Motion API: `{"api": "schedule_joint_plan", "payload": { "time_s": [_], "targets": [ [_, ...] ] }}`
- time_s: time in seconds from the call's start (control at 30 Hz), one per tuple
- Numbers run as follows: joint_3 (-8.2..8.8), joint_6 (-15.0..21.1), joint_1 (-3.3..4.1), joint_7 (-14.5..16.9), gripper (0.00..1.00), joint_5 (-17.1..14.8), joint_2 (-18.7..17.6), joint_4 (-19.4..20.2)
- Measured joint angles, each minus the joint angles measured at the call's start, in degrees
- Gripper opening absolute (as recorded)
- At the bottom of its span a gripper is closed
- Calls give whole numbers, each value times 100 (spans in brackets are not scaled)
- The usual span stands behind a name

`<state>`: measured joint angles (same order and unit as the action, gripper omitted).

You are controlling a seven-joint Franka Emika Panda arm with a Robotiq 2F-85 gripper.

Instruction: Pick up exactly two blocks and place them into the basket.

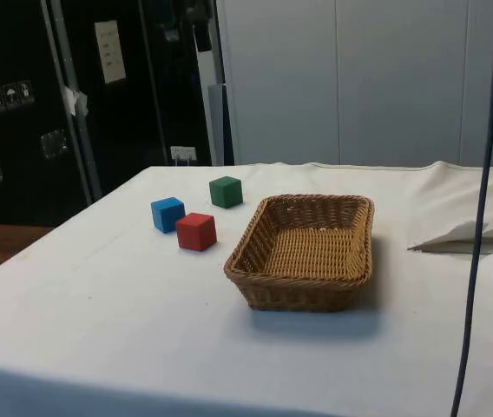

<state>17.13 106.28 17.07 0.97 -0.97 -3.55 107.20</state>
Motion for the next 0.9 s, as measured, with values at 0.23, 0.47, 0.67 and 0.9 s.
{"api": "schedule_joint_plan", "payload": {
  "time_s": [0.23, 0.47, 0.67, 0.9],
  "targets": [
    [6, 407, 0, 34, 100, -63, -115, 241],
    [6, 733, 0, 80, 100, -92, -189, 453],
    [-11, 1089, 6, 149, 100, -109, -309, 636],
    [-17, 1490, 11, 264, 100, -109, -487, 802]
  ]
}}
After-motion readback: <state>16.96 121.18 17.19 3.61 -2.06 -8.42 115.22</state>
